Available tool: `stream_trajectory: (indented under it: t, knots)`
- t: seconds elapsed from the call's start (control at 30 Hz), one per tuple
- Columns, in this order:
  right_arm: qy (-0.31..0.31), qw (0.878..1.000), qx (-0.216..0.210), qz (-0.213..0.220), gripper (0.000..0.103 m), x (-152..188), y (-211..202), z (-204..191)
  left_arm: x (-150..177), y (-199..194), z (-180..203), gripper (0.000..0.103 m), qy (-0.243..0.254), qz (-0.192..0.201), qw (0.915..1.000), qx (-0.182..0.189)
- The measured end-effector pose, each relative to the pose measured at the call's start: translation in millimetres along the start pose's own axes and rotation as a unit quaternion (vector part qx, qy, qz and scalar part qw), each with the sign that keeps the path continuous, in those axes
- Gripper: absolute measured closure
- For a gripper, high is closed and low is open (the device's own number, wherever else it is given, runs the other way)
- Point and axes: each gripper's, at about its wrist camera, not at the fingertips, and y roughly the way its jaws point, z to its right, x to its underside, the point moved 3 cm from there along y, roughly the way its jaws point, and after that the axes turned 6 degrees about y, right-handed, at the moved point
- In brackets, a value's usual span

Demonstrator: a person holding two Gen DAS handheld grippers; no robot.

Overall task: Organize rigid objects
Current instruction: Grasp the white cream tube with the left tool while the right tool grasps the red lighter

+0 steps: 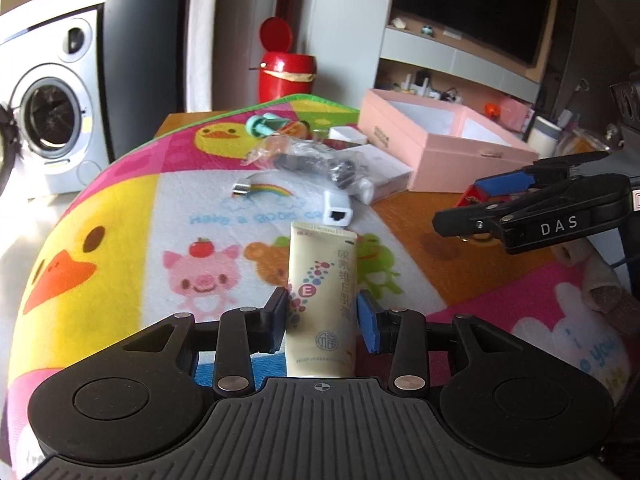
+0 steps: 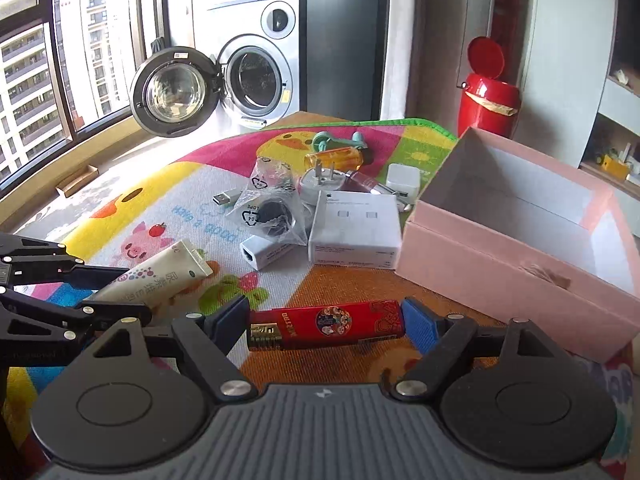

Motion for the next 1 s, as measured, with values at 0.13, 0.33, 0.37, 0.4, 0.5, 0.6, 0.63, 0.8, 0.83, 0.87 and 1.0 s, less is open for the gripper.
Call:
stream_trajectory:
  t: [0.13,0.33,0.37,0.4,0.5,0.6,0.63,0.8,0.83,0.87,1.0]
  knots:
    - [-0.003,0.998,0.055,0.041,0.02,20.7,-51.6,27.2,-48.2,-6.0,40.3,0.085,0.055,0.053,0.9956,0.055]
    - [0.018,0.99,0.121,0.076,0.02,39.3,-88.6,64.7,-176.2,6.9,101.5,0.089,0.133,0.192,0.9703,0.064]
    - [0.027,0.989,0.123,0.082,0.02,39.9,-92.1,70.5,-194.8,11.1,105.7,0.089,0.125,0.209,0.9677,0.064]
    - [0.034,0.988,0.125,0.086,0.02,39.3,-93.7,74.7,-218.8,18.1,108.5,0.086,0.101,0.226,0.9664,0.071]
    - [0.047,0.986,0.129,0.091,0.02,36.5,-93.7,82.7,-258.2,45.9,111.7,0.082,0.064,0.196,0.9756,0.076]
    - [0.056,0.987,0.119,0.089,0.02,40.6,-92.3,85.9,-236.5,68.8,118.0,0.082,0.11,0.124,0.9797,0.113]
    - [0.059,0.988,0.116,0.085,0.02,43.6,-88.9,87.0,-218.8,76.3,120.1,0.082,0.135,0.09,0.9781,0.131]
    - [0.108,0.989,0.092,0.038,0.02,56.0,-64.7,98.0,-143.8,104.3,114.4,0.079,0.219,-0.039,0.9638,0.148]
    - [0.118,0.989,0.083,0.032,0.02,57.8,-62.0,100.4,-131.9,106.9,107.2,0.079,0.228,-0.056,0.9614,0.143]
    - [0.128,0.989,0.075,0.03,0.02,60.1,-60.0,102.2,-124.5,113.6,99.4,0.079,0.23,-0.076,0.9598,0.141]
    - [0.152,0.986,0.066,0.018,0.02,69.3,-51.2,106.8,-116.3,128.7,77.7,0.08,0.187,-0.108,0.9628,0.163]
